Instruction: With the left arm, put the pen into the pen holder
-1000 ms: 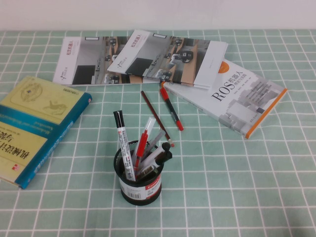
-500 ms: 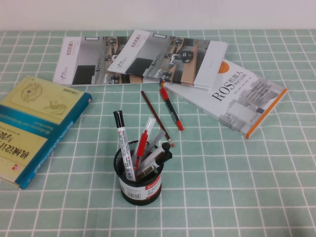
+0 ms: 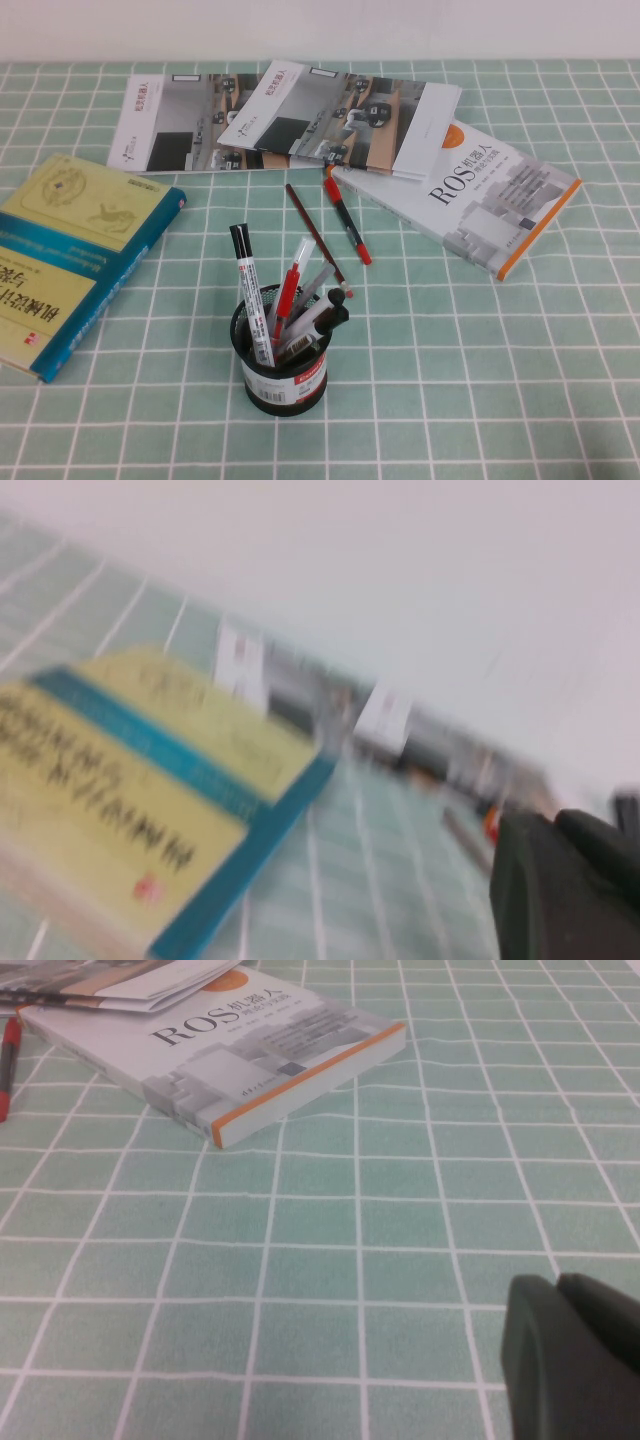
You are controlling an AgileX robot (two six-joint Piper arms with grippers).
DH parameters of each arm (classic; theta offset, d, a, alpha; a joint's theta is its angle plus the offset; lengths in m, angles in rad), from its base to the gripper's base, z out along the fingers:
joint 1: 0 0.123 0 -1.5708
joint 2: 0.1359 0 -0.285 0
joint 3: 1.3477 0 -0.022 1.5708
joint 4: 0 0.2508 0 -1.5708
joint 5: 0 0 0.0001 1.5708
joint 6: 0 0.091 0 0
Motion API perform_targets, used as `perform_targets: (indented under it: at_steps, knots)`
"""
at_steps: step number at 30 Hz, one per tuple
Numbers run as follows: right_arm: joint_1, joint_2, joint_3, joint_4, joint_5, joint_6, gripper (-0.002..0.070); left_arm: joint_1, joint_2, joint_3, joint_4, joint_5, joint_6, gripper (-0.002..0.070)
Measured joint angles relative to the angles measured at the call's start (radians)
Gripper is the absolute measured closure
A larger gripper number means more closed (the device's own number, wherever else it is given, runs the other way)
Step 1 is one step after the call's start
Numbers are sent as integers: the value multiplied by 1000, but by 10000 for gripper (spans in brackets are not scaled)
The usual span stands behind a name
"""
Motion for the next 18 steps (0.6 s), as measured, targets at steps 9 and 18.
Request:
perform_targets:
  at_steps: [9, 18]
  knots:
    - [0, 0, 0, 0, 0, 0, 696, 0, 0, -6, -34, -56, -23, 678]
    - [0, 0, 0, 0, 0, 0, 696, 0, 255, -319, -42, 305, -36, 678]
